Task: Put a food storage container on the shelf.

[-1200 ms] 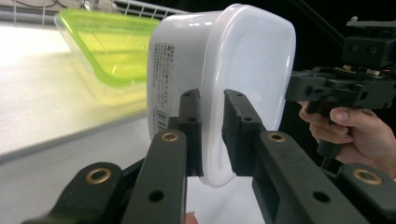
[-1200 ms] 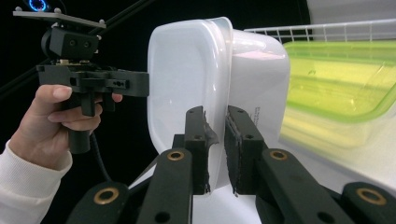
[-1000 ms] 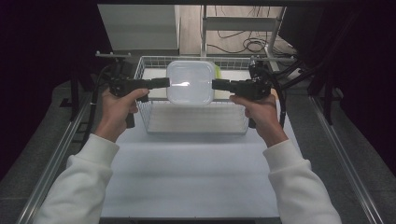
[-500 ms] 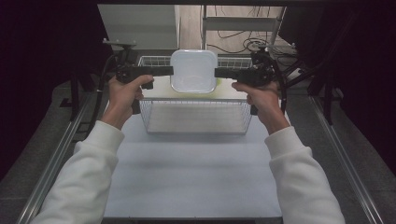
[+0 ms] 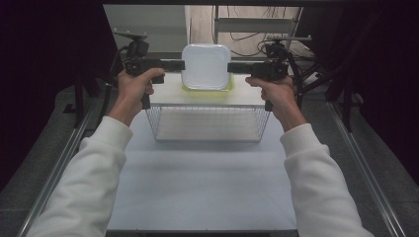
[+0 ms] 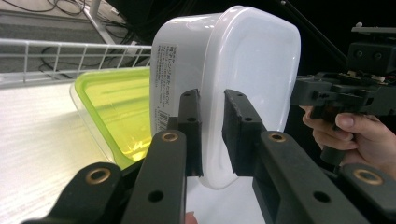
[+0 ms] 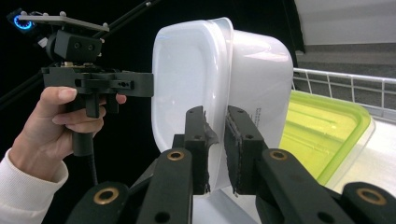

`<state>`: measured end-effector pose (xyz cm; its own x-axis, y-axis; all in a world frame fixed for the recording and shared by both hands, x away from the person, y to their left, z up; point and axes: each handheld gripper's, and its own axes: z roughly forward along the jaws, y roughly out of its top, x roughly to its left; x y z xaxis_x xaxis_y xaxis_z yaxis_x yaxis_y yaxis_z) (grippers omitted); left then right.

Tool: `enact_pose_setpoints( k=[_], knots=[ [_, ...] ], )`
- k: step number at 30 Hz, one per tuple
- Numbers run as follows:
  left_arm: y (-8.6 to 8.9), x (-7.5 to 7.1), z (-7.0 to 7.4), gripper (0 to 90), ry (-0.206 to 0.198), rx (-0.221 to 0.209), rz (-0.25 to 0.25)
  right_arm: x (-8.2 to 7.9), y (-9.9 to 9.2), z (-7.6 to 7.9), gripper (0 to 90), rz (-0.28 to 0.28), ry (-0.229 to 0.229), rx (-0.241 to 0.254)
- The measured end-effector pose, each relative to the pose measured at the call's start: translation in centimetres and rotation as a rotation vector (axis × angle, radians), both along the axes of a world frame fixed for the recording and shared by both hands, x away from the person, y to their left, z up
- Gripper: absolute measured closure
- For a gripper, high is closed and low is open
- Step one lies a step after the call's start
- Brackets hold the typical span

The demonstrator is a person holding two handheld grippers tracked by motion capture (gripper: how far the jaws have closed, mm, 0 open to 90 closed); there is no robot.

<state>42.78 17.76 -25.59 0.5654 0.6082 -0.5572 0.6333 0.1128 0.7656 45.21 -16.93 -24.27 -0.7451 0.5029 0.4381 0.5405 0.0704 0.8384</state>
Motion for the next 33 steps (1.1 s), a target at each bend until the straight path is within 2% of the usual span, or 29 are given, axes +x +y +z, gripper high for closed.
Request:
enact_pose_setpoints(
  k=[7,11,15,23,28,32,33],
  knots=[
    [0.2,0.9,-0.1,78.0,0.017,-0.003,0.007,1.0,0.3,0.1,79.0,-0.001,0.009,0.0],
    [-0.1,1.5,-0.6,78.1,0.037,0.003,0.008,1.6,0.2,-0.5,78.9,-0.01,0.042,-0.002],
    [0.0,2.0,-0.7,78.4,0.051,-0.015,0.005,2.3,0.1,-0.9,78.8,-0.022,0.067,-0.001],
    [-0.1,2.8,-1.3,78.4,0.081,-0.01,0.012,3.1,0.2,-1.4,78.7,-0.03,0.094,-0.006],
    [0.0,3.1,-1.6,78.2,0.087,-0.032,0.014,3.5,0.1,-1.5,78.4,-0.029,0.107,-0.001],
    [0.1,3.6,-1.7,78.1,0.104,-0.051,0.016,4.0,0.1,-1.4,77.6,-0.028,0.128,0.01],
    [0.3,4.0,-1.8,78.1,0.117,-0.068,0.015,4.1,0.1,-1.4,77.2,-0.03,0.138,0.013]
  ],
)
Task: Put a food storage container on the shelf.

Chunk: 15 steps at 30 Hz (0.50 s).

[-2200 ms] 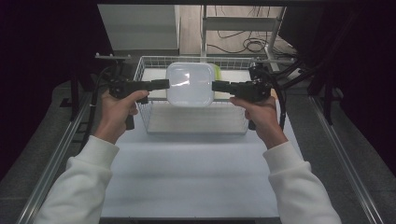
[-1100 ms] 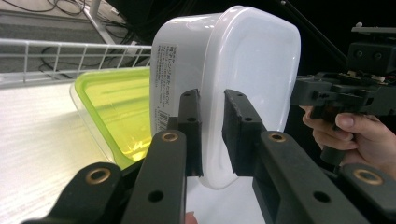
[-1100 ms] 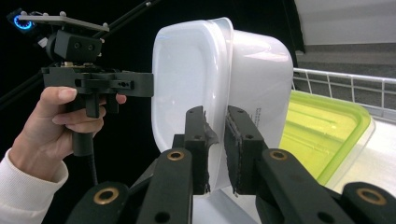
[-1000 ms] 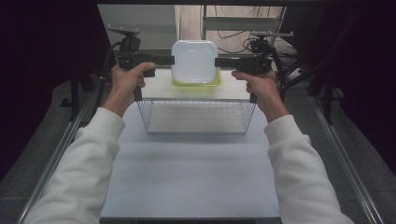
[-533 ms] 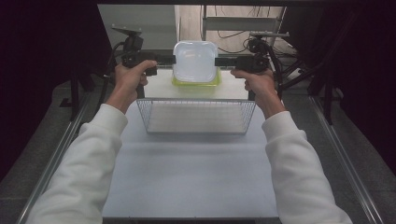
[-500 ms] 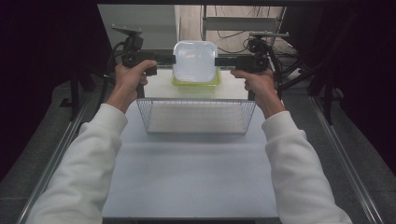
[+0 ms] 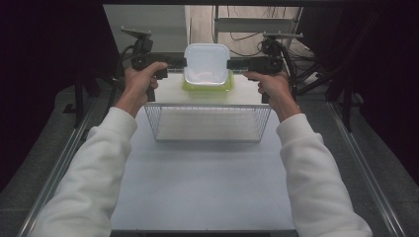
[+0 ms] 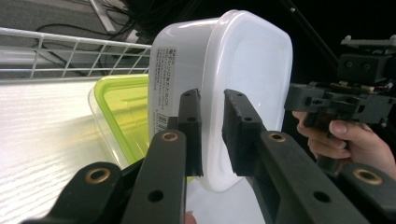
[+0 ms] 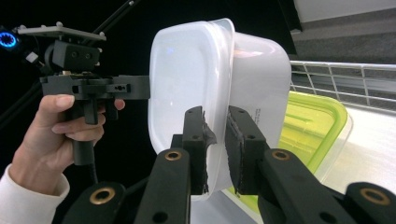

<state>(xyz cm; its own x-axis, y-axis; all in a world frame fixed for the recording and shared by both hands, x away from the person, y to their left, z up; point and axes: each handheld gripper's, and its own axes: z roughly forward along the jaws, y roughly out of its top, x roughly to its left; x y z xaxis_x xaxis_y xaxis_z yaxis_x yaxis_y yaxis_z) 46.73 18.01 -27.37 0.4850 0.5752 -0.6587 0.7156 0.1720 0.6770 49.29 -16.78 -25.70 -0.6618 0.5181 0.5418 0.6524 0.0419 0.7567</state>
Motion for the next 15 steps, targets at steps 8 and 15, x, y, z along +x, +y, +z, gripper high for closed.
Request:
enact_pose_setpoints(
  k=[8,15],
  knots=[
    [0.4,1.7,-0.5,76.8,0.061,-0.049,-0.006,1.7,0.2,-0.1,73.5,-0.03,0.076,0.013],
    [0.6,2.9,-0.9,76.1,0.097,-0.089,0.016,2.9,0.7,-0.3,70.1,-0.065,0.14,0.019]
  ],
)
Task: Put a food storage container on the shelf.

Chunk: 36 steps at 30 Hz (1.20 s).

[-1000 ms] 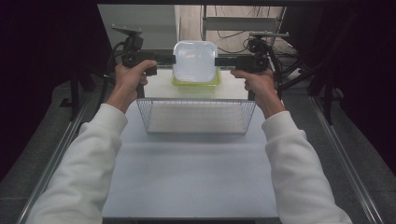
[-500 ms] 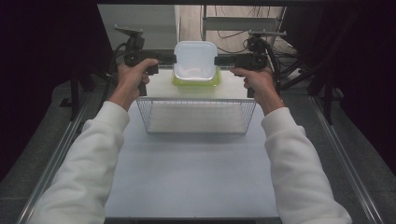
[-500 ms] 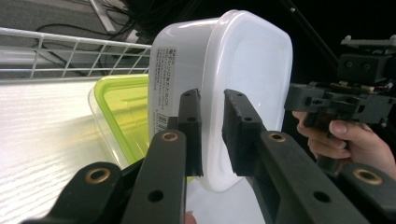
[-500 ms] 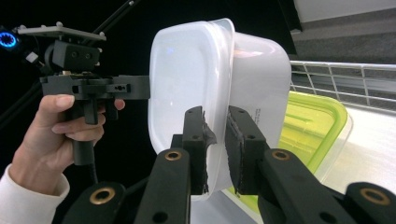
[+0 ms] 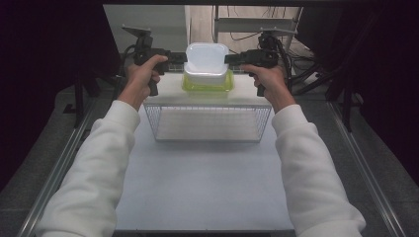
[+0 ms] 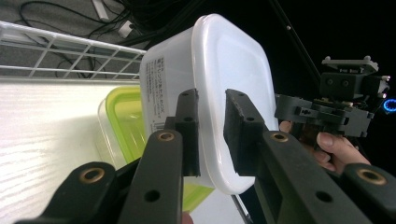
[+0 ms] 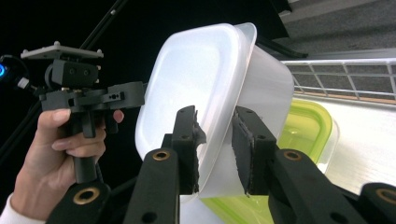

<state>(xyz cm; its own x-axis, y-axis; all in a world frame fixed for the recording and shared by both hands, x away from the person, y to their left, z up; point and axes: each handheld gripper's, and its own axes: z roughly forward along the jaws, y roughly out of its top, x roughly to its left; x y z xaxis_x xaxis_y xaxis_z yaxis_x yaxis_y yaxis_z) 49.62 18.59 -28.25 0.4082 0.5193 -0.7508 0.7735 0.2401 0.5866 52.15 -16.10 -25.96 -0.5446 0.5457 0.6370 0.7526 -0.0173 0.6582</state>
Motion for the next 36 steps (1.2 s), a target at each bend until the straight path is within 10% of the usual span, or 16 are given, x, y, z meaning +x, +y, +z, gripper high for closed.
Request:
enact_pose_setpoints(
  k=[19,26,36],
  knots=[
    [-0.3,0.2,-0.6,70.7,0.015,-0.015,-0.018,1.4,0.0,-0.8,65.6,-0.048,0.072,0.023],
    [-0.5,-0.2,-0.4,51.2,-0.036,0.014,-0.008,1.1,0.2,-0.7,50.4,-0.064,0.03,0.019],
    [0.0,-2.5,0.6,34.9,-0.142,0.111,0.007,-1.3,-1.1,0.9,32.7,-0.074,-0.145,-0.05]
  ],
)
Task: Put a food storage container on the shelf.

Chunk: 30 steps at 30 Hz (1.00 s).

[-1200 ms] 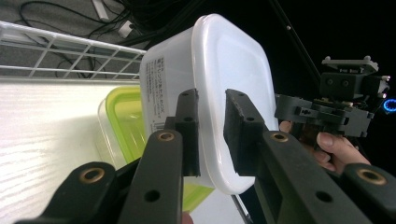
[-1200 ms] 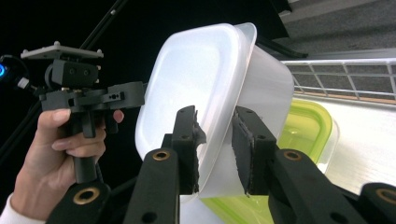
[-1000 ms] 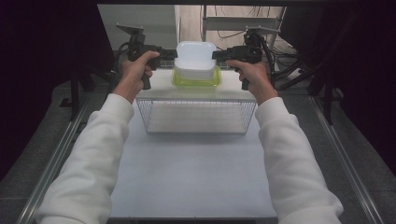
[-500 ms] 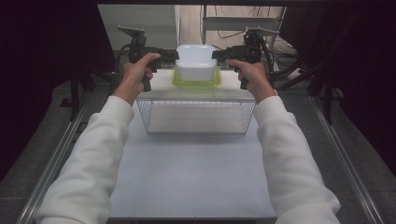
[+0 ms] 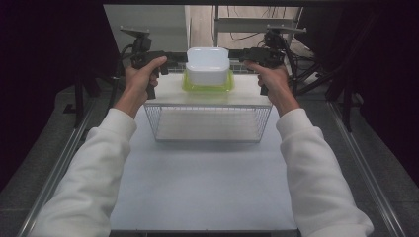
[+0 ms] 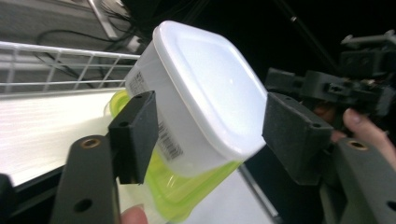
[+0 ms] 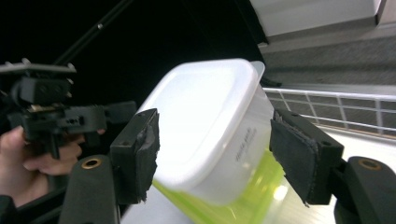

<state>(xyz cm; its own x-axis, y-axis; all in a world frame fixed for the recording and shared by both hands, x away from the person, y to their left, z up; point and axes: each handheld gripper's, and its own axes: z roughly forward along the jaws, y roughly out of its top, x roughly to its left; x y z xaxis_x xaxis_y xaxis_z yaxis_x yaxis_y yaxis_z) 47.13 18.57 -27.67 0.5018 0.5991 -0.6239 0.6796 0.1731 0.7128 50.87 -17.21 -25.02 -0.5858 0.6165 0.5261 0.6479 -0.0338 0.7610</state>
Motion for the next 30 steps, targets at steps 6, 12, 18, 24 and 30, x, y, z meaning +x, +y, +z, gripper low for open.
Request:
enact_pose_setpoints(
  k=[6,12,18,24,30],
  knots=[
    [0.5,-1.9,0.0,32.8,-0.035,0.033,0.01,-1.9,-1.1,-0.2,31.5,0.037,-0.067,-0.049],
    [1.2,-5.4,-0.8,32.1,-0.08,0.079,-0.004,-5.6,-3.1,-1.9,28.6,0.053,-0.117,-0.12],
    [1.3,-10.7,-3.7,30.7,-0.131,0.136,-0.02,-9.8,-5.0,-3.4,26.5,0.076,-0.173,-0.149],
    [1.3,-14.3,-7.5,29.6,-0.122,0.165,-0.034,-14.2,-7.0,-6.2,24.5,0.098,-0.208,-0.18],
    [1.5,-17.5,-11.7,28.2,-0.086,0.2,-0.037,-17.2,-8.5,-10.0,24.5,0.124,-0.198,-0.18]
  ],
)
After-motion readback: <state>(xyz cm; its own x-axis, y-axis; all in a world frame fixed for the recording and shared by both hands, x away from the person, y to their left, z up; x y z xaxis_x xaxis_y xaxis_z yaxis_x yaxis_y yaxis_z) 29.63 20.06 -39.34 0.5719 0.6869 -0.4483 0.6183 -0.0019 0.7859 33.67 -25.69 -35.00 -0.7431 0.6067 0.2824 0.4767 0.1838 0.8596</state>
